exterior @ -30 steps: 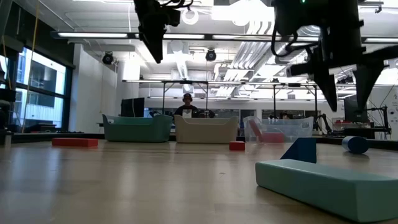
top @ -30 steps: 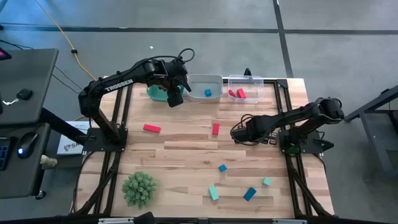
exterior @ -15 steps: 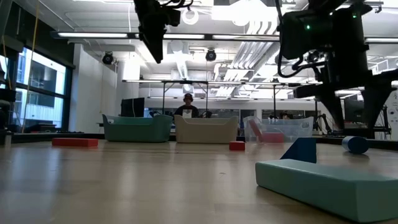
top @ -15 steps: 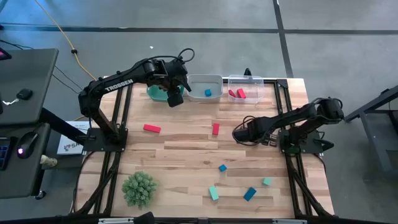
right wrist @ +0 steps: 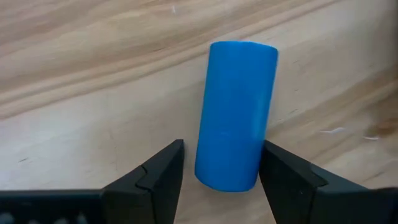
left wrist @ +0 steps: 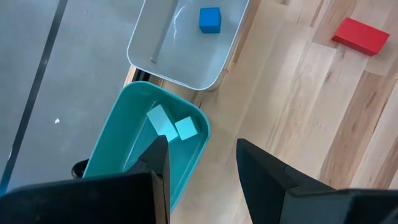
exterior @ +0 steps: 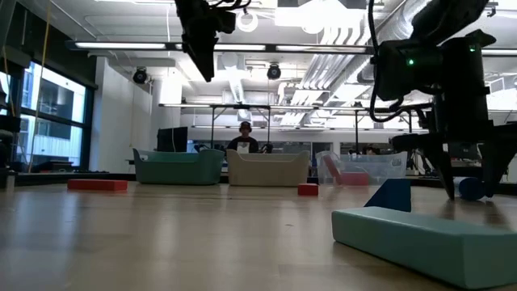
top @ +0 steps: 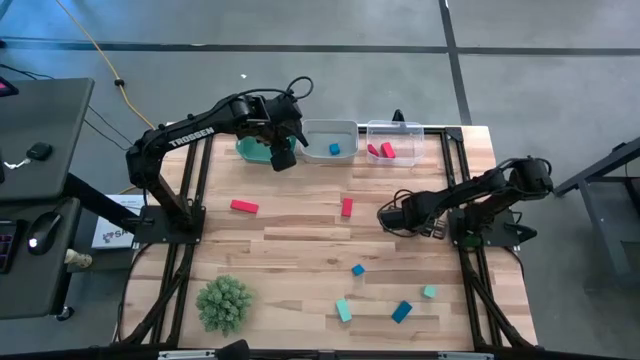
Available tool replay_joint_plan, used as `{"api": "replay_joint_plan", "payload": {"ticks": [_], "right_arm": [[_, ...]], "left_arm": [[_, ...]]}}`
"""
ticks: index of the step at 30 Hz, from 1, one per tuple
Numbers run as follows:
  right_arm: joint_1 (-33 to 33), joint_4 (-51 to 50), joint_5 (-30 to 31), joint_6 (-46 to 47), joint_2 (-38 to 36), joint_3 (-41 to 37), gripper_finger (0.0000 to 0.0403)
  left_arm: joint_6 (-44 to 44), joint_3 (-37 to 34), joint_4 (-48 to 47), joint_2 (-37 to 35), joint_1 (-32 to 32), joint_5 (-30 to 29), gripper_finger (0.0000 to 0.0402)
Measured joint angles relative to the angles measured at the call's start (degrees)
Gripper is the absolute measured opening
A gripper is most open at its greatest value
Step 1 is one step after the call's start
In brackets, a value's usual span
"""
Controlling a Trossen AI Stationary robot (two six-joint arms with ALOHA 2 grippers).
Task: Sort & place blocks by color
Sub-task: Put the top blue block into the gray bin
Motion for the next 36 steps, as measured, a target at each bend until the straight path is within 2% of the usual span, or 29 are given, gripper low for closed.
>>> {"api": "replay_joint_plan", "payload": {"ticks": [4,10,16,26,32,36], "right_arm": [[0.0,0.71,0.51,-0.03,-0.09,-0.54,0.0174],[-0.42,0.48,0.98,-0.64,-0.01,-0.59,0.0113],[-1.26,0.09,0.58,-6.68,0.14,0.81,0.0112],[-5.4,1.62,5.72,-25.11,-0.65,11.49,0.0112],[-11.82,5.58,7.19,-42.23,-0.65,18.78,0.0112],[-17.12,10.41,6.67,-53.75,-0.68,22.63,0.0112]], "left_arm": [[-0.03,0.0,0.07,0.0,0.0,0.0,0.0108],[-0.03,0.0,0.29,0.0,0.0,0.02,0.0108],[0.11,0.0,0.85,0.0,0.0,0.01,0.0108],[-2.71,0.0,0.83,0.02,0.13,0.44,0.0108],[-6.93,0.0,2.05,0.02,0.17,7.56,0.0108],[-8.36,0.0,3.94,0.04,0.13,10.28,0.0108]]}}
